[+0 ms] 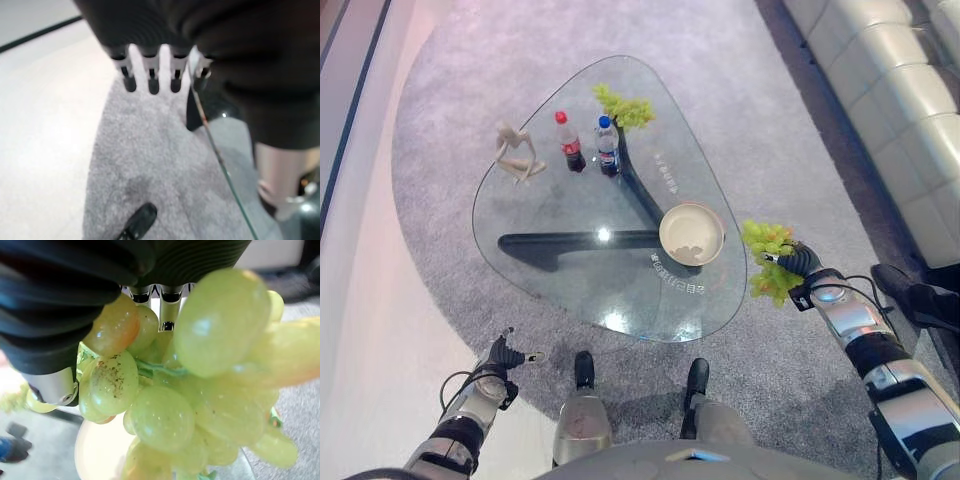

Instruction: Pick up fruits into the plate

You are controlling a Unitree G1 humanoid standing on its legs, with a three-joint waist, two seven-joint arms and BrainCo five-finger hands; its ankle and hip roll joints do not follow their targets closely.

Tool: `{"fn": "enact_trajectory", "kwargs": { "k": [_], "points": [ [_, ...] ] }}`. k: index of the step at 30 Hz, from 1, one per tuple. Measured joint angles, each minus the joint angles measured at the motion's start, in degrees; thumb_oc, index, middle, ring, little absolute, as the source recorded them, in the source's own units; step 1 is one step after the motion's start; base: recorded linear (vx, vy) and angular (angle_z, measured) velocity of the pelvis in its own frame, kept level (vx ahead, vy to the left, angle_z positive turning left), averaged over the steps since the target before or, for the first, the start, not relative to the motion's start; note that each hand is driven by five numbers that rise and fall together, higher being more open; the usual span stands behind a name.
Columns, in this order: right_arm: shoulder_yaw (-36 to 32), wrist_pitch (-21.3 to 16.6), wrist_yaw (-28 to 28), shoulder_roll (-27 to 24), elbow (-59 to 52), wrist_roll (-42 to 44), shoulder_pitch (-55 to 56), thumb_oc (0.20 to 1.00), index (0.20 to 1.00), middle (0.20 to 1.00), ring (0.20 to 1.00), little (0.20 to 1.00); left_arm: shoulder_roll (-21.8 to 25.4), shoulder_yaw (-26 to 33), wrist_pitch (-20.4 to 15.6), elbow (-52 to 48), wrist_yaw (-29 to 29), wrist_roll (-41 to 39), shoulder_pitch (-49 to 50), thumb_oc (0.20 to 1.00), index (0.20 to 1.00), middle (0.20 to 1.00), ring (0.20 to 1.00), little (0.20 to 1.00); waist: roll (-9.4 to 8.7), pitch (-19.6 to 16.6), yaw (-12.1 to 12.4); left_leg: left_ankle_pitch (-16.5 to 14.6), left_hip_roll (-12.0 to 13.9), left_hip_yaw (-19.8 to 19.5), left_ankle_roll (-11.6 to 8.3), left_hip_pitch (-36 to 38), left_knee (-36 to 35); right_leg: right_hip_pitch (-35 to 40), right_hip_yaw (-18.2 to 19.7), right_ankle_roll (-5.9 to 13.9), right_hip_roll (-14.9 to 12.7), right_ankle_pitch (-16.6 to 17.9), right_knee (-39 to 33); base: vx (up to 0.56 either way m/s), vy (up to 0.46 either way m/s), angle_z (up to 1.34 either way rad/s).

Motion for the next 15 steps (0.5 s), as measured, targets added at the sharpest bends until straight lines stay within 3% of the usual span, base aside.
{"fn": "enact_trajectory", "kwargs": {
  "k": [7,10,15],
  "points": [
    [1.6,-2.3,-1.8,-0.4,6.1,-2.9,-6.3,0.2,0.2,0.2,0.2,0.2,0.2,-0.3,-2.4,1.2,1.7,-0.7,-3.8,1.0,1.0,1.0,1.0,1.0,0.96,6.4,1.9,0.3,-0.2,-2.4,0.07,-4.9,1.9,-2.5,-1.9,-0.13,-0.2,0.1,0.0,-0.05,-0.001,0.15],
    [1.7,-2.4,-3.9,-2.0,8.4,-2.8,-11.5,0.2,0.2,0.2,0.2,0.2,0.2,-0.3,-3.4,1.4,2.8,-1.8,-6.0,1.0,1.0,1.0,1.0,1.0,2.14,11.6,2.4,0.3,-0.2,-3.5,0.07,-7.0,3.8,-3.0,-3.0,-0.42,-0.2,0.3,0.4,-0.03,-0.036,0.18],
    [1.7,-2.4,-8.9,-3.1,10.5,-2.7,-17.1,0.2,0.2,0.2,0.2,0.2,0.2,-1.8,-5.4,1.8,4.6,-2.1,-6.5,1.0,1.0,1.0,1.0,1.0,2.71,13.1,4.1,0.3,-0.4,-4.4,0.07,-12.2,5.3,-7.9,-3.6,-0.45,-0.7,0.3,2.6,0.0,-0.007,0.07]
  ]
}}
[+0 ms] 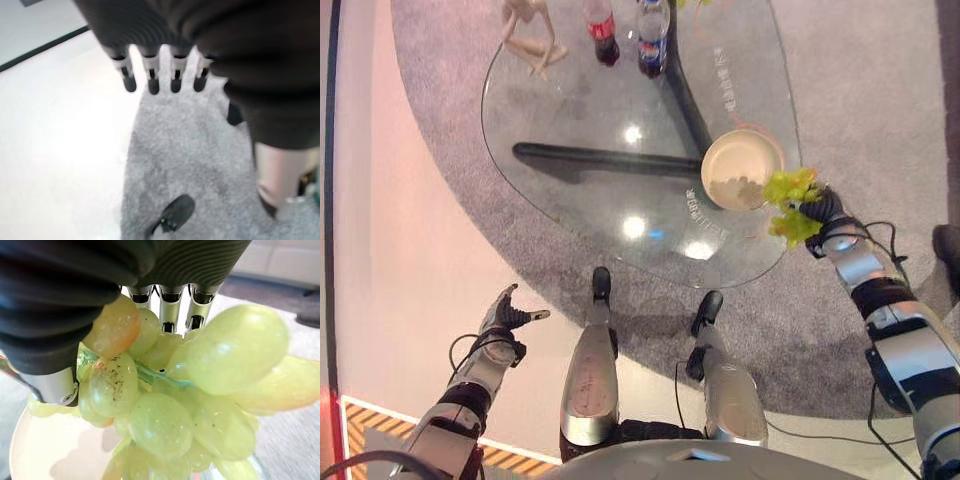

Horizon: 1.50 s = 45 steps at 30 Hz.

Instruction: Pick up fruits into the plate

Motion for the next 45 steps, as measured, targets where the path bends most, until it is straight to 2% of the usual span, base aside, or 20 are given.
{"fn": "enact_trajectory", "kwargs": {
  "k": [3,10,15,20,21,26,29,32,35,39,42,45],
  "points": [
    [0.2,0.0,-4.0,-0.6,0.7,0.1,-3.1,0.2,0.2,0.2,0.2,0.2,0.0,-0.6,-0.9,-0.4,1.8,-1.0,0.1,1.0,1.0,1.0,1.0,1.0,0.14,0.0,0.2,0.0,-0.8,-1.5,0.01,-4.2,2.2,-3.3,-1.2,0.12,-1.1,-0.2,2.2,0.05,0.019,0.19],
    [2.2,0.2,-11.3,-1.7,1.4,0.0,-10.5,0.2,0.2,0.2,0.2,0.2,0.1,-1.8,-1.6,-0.6,3.2,-3.0,1.2,1.0,1.0,1.0,1.0,1.0,0.24,0.1,2.9,0.3,-3.0,-3.1,1.09,-11.9,5.7,-12.7,-0.9,0.62,-4.6,-3.1,11.2,0.06,0.041,0.12],
    [2.3,2.4,-11.4,-1.7,2.7,0.1,-14.3,0.2,0.2,0.2,0.2,0.2,0.1,-2.7,-1.7,-0.7,3.3,-4.3,1.2,1.0,1.0,1.0,1.0,1.0,0.25,0.1,4.4,0.6,-4.0,-4.1,1.82,-15.9,7.6,-17.3,-1.0,0.62,-6.3,-4.4,15.8,0.05,0.023,0.11],
    [2.2,8.4,-7.9,-1.7,9.8,1.9,-16.7,0.2,0.2,0.2,0.2,0.2,0.6,-2.8,-1.6,-2.5,3.3,-5.5,1.5,1.0,1.0,1.0,1.0,1.0,0.27,0.1,4.9,1.0,-4.9,-4.3,2.47,-18.6,8.5,-20.4,-0.7,0.56,-7.5,-5.0,18.0,0.06,0.019,0.06],
    [2.2,9.7,-7.3,-1.7,10.9,2.4,-16.8,1.0,1.0,1.0,1.0,1.0,0.6,-2.8,-1.6,-3.0,3.3,-6.0,1.5,1.0,1.0,1.0,1.0,1.0,0.27,0.1,5.0,1.1,-4.9,-4.3,2.54,-18.8,8.5,-20.8,-0.6,0.55,-7.6,-5.0,18.2,0.11,-0.012,-0.01],
    [1.9,17.0,-6.1,-2.1,17.4,2.5,-16.8,1.0,1.0,1.0,1.0,1.0,1.1,-3.4,-1.6,-5.4,3.2,-7.5,2.8,1.0,1.0,1.0,1.0,1.0,0.79,0.2,5.1,1.1,-5.6,-3.8,2.77,-18.7,8.6,-21.8,0.4,0.71,-8.5,-5.7,20.0,0.02,0.032,-0.01],
    [1.0,17.2,-7.2,-2.5,18.2,3.4,-16.1,1.0,1.0,1.0,1.0,1.0,1.0,-4.0,-1.5,-5.4,3.2,-7.5,3.3,1.0,1.0,1.0,1.0,1.0,1.65,0.4,4.8,1.2,-5.7,-3.7,2.85,-18.7,8.6,-22.0,0.6,0.7,-8.7,-5.7,20.2,-0.02,0.071,-0.01],
    [1.0,12.1,-12.8,-3.0,17.1,3.2,-16.2,1.0,1.0,1.0,1.0,1.0,0.9,-4.9,-1.4,-5.3,3.2,-7.5,4.2,1.0,1.0,1.0,1.0,1.0,3.31,0.5,4.1,1.2,-5.8,-3.7,3.02,-19.2,8.8,-22.5,0.5,0.96,-8.8,-6.0,20.8,-0.06,0.048,0.01],
    [1.0,2.1,-21.1,-3.6,10.7,-1.5,-15.2,1.0,1.0,1.0,1.0,1.0,0.8,-4.9,-1.7,-5.2,3.2,-7.5,5.0,1.0,1.0,1.0,1.0,1.0,4.44,0.5,3.4,1.2,-5.7,-3.7,3.05,-20.2,9.3,-23.4,0.7,0.85,-8.7,-5.6,20.9,-0.02,0.013,-0.01],
    [0.9,-7.1,-30.1,-3.8,-0.2,-8.5,-12.2,1.0,1.0,1.0,1.0,1.0,0.1,-4.7,-2.7,-5.1,3.3,-7.5,5.1,1.0,1.0,1.0,1.0,1.0,4.48,0.5,2.8,1.1,-5.7,-3.1,3.17,-19.1,9.4,-22.6,1.2,0.61,-8.7,-5.4,20.9,-0.04,0.037,-0.04],
    [0.8,-11.5,-34.3,-3.8,-2.1,-12.1,-8.3,1.0,1.0,1.0,1.0,1.0,-0.9,-4.7,-2.9,-4.8,3.3,-7.6,5.1,1.0,1.0,1.0,1.0,1.0,4.45,0.5,2.7,0.6,-5.7,-2.5,3.43,-15.9,9.4,-19.6,1.5,0.62,-8.7,-5.4,20.4,-0.05,-0.003,-0.04],
    [-0.4,-15.1,-37.2,-3.7,-3.0,-13.6,-3.7,1.0,1.0,1.0,1.0,1.0,-1.0,-4.7,-2.9,-3.4,3.5,-7.6,5.1,1.0,1.0,1.0,1.0,1.0,4.38,0.5,1.4,0.3,-5.5,-2.5,3.45,-12.9,9.2,-16.1,1.5,0.63,-8.3,-5.4,19.2,-0.06,-0.027,-0.03]
  ]
}}
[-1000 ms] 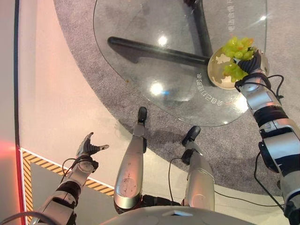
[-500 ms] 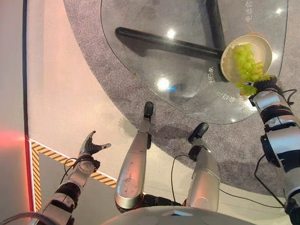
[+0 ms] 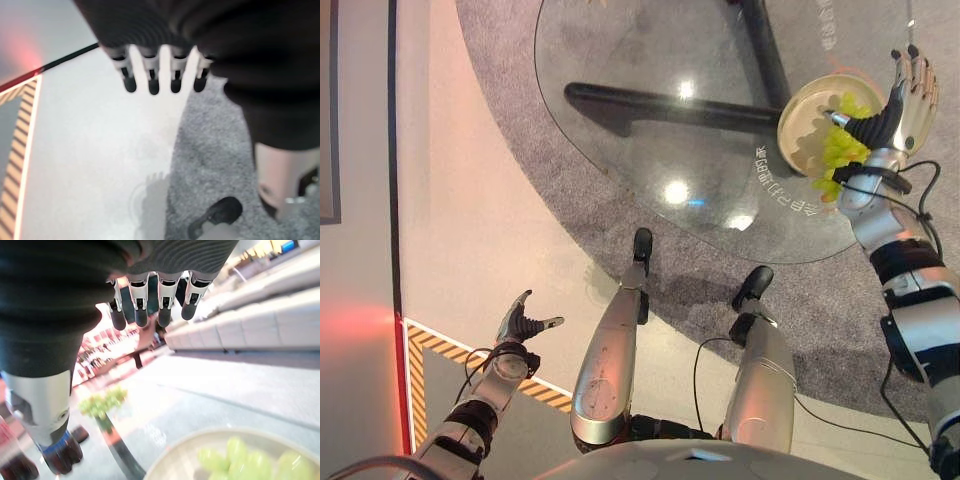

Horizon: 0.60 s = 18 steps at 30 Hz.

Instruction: Pick up fruits into the plate

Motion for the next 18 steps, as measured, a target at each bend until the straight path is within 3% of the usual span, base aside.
{"fn": "enact_trajectory", "kwargs": {
  "k": [4,8,12,15,18],
  "points": [
    [-2.1,-2.9,-0.5,0.5,-1.4,0.1,6.0,1.0,1.0,1.0,1.0,1.0,-0.1,0.5,0.0,2.8,-0.2,0.0,0.1,1.0,1.0,1.0,1.0,1.0,-0.22,-0.1,-1.8,-0.1,0.4,0.1,0.05,3.7,-1.2,4.3,0.0,0.22,1.0,0.3,-2.7,-0.05,-0.022,-0.04],
    [-3.2,-4.1,0.8,4.5,-4.9,0.8,17.1,1.0,1.0,1.0,1.0,1.0,-0.8,2.5,0.0,5.8,-2.1,0.2,0.6,1.0,1.0,1.0,1.0,1.0,-1.72,-0.3,-3.0,-0.2,1.4,1.4,-0.16,12.2,-4.7,13.0,0.0,0.42,2.6,1.7,-8.2,0.05,0.006,-0.14],
    [-5.8,-4.9,4.1,11.6,-8.1,0.5,28.8,1.0,1.0,1.0,1.0,1.0,-2.5,5.4,1.4,7.5,-2.8,0.2,1.9,1.0,1.0,1.0,1.0,1.0,-4.98,-2.5,-4.9,0.0,2.3,3.1,-0.66,18.8,-8.5,18.9,0.3,0.57,4.0,2.9,-12.4,0.09,0.023,-0.14],
    [-5.8,-5.0,9.4,16.1,-4.1,0.4,37.7,1.0,1.0,1.0,1.0,1.0,-2.7,5.5,1.8,9.8,-3.8,0.3,4.3,1.0,1.0,1.0,1.0,1.0,-7.74,-10.4,-7.1,-0.4,2.7,4.4,-1.2,21.8,-11.5,21.6,0.4,0.89,4.8,3.2,-15.9,0.06,-0.013,-0.18],
    [-6.1,-4.7,16.1,17.9,-1.0,4.2,43.2,1.0,1.0,1.0,1.0,1.0,-3.0,5.8,2.9,10.8,-5.9,0.8,4.9,1.0,1.0,1.0,1.0,1.0,-8.91,-14.8,-8.8,-0.7,3.2,5.7,-1.65,26.4,-13.9,25.7,0.6,1.01,5.7,3.6,-18.9,0.07,-0.01,-0.16]
  ]
}}
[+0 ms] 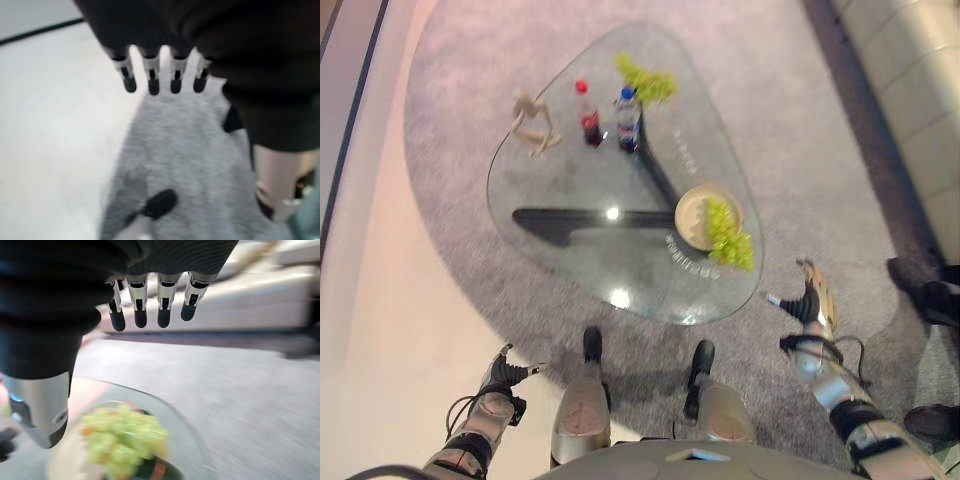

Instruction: Pick up fruits into the plate

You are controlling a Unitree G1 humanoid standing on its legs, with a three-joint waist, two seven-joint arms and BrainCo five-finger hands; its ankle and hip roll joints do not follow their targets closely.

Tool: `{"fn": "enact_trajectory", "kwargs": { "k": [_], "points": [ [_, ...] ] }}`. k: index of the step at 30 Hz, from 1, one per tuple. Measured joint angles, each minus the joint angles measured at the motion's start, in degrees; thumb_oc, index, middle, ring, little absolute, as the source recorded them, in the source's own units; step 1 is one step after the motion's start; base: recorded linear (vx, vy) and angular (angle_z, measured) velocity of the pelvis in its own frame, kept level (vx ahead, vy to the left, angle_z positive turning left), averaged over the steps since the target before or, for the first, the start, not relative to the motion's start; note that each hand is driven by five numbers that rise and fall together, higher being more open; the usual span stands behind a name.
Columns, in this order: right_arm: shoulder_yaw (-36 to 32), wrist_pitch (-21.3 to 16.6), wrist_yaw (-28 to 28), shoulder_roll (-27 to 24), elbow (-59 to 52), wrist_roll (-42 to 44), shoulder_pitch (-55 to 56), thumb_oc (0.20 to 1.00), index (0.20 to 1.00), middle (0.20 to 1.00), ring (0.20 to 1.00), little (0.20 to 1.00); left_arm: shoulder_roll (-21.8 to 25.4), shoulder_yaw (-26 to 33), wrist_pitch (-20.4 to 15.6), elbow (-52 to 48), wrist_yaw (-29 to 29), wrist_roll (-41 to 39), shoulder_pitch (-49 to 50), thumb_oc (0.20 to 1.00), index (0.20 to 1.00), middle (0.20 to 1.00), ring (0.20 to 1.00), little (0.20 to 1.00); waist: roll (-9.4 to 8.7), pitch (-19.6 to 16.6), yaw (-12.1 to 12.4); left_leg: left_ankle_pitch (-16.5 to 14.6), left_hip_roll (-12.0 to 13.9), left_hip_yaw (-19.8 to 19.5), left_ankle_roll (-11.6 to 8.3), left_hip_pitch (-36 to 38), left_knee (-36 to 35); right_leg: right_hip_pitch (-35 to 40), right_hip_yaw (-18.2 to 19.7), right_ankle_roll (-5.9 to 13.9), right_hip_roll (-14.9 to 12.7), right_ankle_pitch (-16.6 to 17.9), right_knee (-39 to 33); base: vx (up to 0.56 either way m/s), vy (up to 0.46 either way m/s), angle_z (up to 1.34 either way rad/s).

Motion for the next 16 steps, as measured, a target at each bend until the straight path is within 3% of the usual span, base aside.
{"fn": "enact_trajectory", "kwargs": {
  "k": [7,16],
  "points": [
    [-0.5,3.3,15.2,3.9,14.6,4.6,4.3,1.0,1.0,1.0,1.0,1.0,-2.6,0.3,3.4,4.5,-4.9,2.6,0.3,1.0,1.0,1.0,1.0,1.0,0.99,-8.2,-1.4,-1.7,1.4,2.4,-1.21,5.0,-0.7,4.5,1.3,0.03,1.7,0.1,-2.9,0.07,-0.035,-0.17],
    [-3.2,9.7,24.0,5.5,22.6,11.9,5.8,1.0,1.0,1.0,1.0,1.0,-3.9,0.2,5.1,8.5,-8.3,5.1,3.1,1.0,1.0,1.0,1.0,1.0,2.29,-12.4,-1.3,-2.3,1.8,3.6,-1.14,7.1,-0.9,5.6,2.7,0.1,1.9,-0.3,-2.9,0.06,-0.002,-0.07]
  ]
}}
